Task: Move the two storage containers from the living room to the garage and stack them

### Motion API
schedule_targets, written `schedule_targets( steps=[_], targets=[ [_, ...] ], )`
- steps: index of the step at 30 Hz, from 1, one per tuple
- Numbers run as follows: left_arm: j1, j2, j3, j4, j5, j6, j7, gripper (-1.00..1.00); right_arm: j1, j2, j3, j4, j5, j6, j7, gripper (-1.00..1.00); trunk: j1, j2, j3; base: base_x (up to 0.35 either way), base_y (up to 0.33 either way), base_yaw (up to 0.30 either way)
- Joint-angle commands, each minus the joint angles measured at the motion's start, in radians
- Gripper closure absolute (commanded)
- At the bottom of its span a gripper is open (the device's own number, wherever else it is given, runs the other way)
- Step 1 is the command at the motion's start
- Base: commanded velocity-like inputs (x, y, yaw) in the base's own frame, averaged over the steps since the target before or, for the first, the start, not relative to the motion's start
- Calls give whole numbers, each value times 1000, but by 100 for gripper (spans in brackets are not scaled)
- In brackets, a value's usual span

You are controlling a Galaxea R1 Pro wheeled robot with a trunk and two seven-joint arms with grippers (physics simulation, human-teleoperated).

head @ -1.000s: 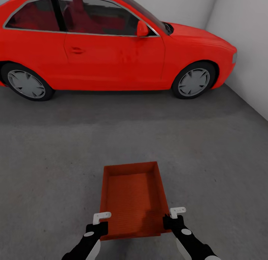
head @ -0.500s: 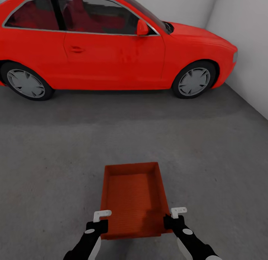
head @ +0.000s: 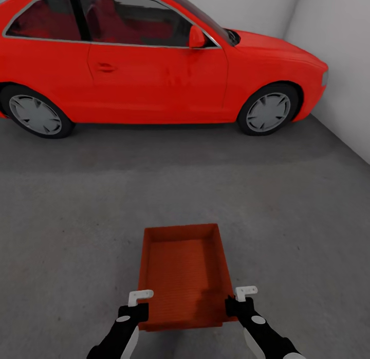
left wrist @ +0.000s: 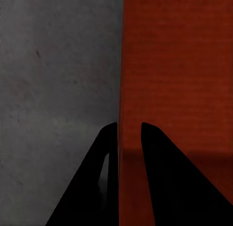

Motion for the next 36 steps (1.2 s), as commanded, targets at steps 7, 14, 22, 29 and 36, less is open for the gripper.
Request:
schedule_targets(
  steps=[7,14,22,29,36],
  targets=[
    [-1,-12,12,-6,4,-42,-8,100,1,4,8,3,-18,-4,7,100,27,-50,-23,0,0,0],
    [-1,-12,12,-6,4,-42,-8,100,1,4,8,3,-18,-4,7,100,54,-99,-45,0,0,0],
    [-1,-12,12,-6,4,-42,-8,100,1,4,8,3,-19,-4,6,100,84,-155,-70,0,0,0],
    [-1,-12,12,-6,4,-42,-8,100,1,4,8,3,-19,-4,5,100,111,-204,-92,0,0,0],
    [-1,-12,12,-6,4,-42,-8,100,1,4,8,4,-19,-4,4,100,138,-253,-114,0,0,0]
  ],
)
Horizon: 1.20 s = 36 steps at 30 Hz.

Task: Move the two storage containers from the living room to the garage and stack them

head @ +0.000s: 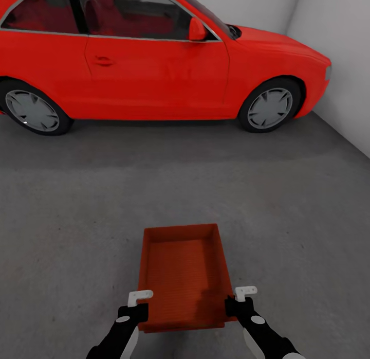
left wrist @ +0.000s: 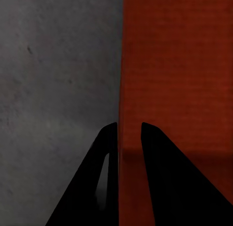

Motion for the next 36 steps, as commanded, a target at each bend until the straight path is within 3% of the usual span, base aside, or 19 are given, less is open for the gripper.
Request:
schedule_targets(
  steps=[1,27,36],
  targets=[
    [-1,-15,15,-10,-2,-38,-9,100,0,1,4,3,-18,-4,7,100,4,-8,-4,0,0,0],
    [-1,-15,15,-10,-2,-38,-9,100,1,1,4,4,-18,-4,4,100,104,-190,-85,0,0,0],
    [-1,-15,12,-11,-1,-44,-6,100,0,1,4,4,-18,-4,4,100,104,-190,-85,0,0,0]
  ],
)
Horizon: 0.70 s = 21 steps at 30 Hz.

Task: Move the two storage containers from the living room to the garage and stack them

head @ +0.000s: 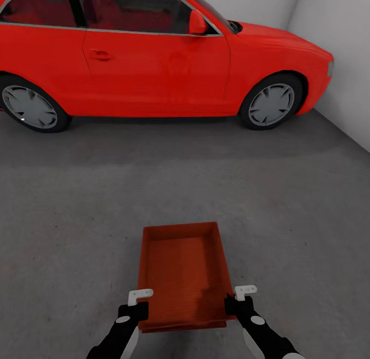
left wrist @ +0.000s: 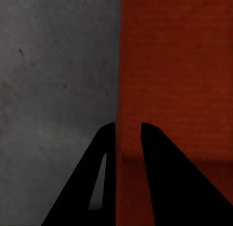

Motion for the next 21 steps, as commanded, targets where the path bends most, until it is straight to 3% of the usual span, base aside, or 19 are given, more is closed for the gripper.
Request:
schedule_targets(
  steps=[1,5,6,21],
  targets=[
    [-1,-16,18,-12,-9,-14,-11,100,1,0,-2,4,-20,25,8,100,0,0,-1,0,0,0],
    [-1,-16,20,-12,-10,-14,-12,100,1,0,-2,4,-20,25,9,100,0,0,-1,0,0,0],
    [-1,-16,20,-12,-11,-13,-12,-100,1,0,-2,4,-20,25,10,-100,0,0,-1,0,0,0],
    [-1,-16,22,-12,-11,-15,-6,-100,1,0,-2,4,-20,25,15,-100,0,0,-1,0,0,0]
  ],
)
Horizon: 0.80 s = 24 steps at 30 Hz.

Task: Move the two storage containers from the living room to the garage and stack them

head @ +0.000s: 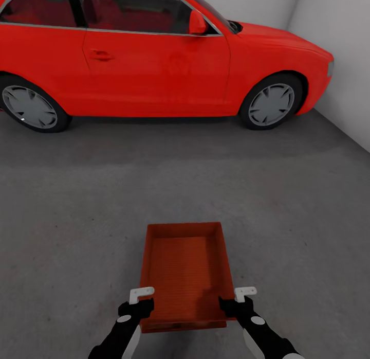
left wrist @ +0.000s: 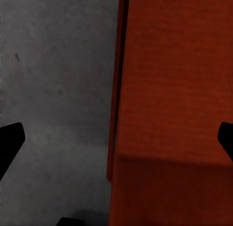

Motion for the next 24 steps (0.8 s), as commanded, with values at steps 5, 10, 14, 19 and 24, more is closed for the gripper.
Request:
schedule_targets(
  steps=[5,10,14,19,24],
  targets=[
    [0,-1,5,-6,-5,6,1,-100,-1,-1,8,-2,-3,-6,-2,-100,0,0,-1,0,0,0],
    [0,-1,3,-78,-4,17,0,-100,-1,-12,6,-29,0,-6,-2,-100,0,0,-1,0,0,0],
    [0,-1,1,-157,-4,77,-1,-100,-1,-40,6,-92,-1,2,-1,-100,0,0,-1,0,0,0],
    [0,-1,0,-203,-4,107,-1,-100,-1,-47,5,-124,-1,6,-2,-100,0,0,-1,0,0,0],
    [0,-1,-1,-217,-4,116,-1,-100,-1,-52,4,-181,-1,13,-3,-100,0,0,-1,0,0,0]
  ],
)
